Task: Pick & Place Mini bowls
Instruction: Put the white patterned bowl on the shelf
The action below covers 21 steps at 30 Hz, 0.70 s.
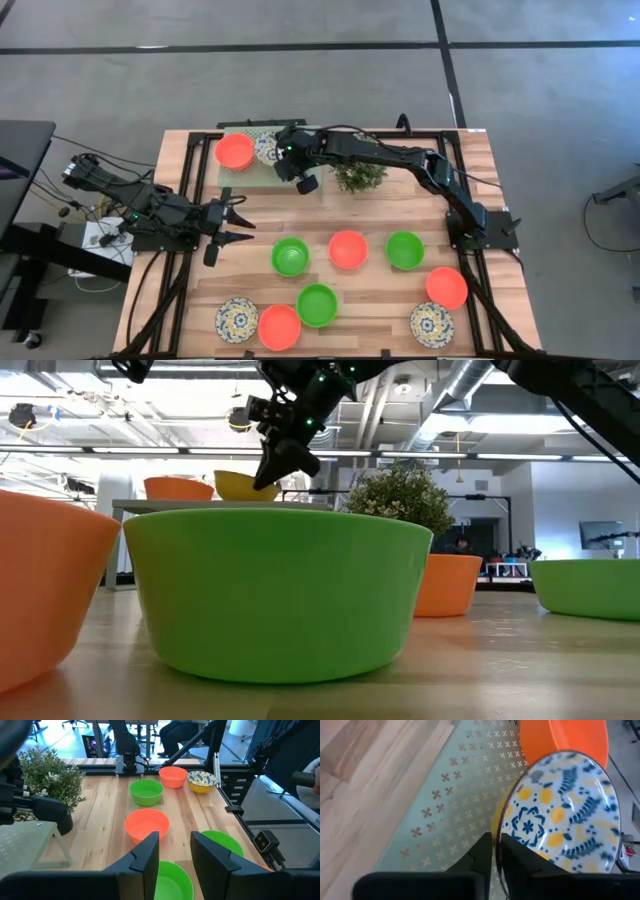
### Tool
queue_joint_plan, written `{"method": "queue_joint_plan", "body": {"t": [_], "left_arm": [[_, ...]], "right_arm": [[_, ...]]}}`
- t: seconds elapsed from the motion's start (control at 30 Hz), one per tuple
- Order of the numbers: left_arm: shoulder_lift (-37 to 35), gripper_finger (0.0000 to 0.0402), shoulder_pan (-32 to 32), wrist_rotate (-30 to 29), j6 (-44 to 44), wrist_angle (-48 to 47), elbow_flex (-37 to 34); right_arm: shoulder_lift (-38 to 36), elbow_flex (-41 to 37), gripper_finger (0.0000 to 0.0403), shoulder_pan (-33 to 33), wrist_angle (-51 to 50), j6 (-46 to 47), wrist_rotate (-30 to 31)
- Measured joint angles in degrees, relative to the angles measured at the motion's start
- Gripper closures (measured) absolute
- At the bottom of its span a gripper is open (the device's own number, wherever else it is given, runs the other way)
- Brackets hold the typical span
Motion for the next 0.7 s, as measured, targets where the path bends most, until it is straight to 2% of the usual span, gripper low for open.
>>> {"method": "queue_joint_plan", "body": {"t": [0.2, 0.4, 0.6, 0.7], "left_arm": [[0.0, 0.0289, 0.0, 0.0, 0.0, 0.0, 0.0], [0.0, 0.0289, 0.0, 0.0, 0.0, 0.0, 0.0], [0.0, 0.0289, 0.0, 0.0, 0.0, 0.0, 0.0], [0.0, 0.0289, 0.0, 0.0, 0.0, 0.0, 0.0]], "right_arm": [[0.0, 0.0, 0.0323, 0.3, 0.0, 0.0, 0.9], [0.0, 0.0, 0.0288, 1.6, 0.0, 0.1, 6.8], [0.0, -0.1, 0.0253, 3.4, -0.1, 0.2, 8.3], [0.0, -0.1, 0.0238, 4.4, -0.1, 0.2, 11.6]]}}
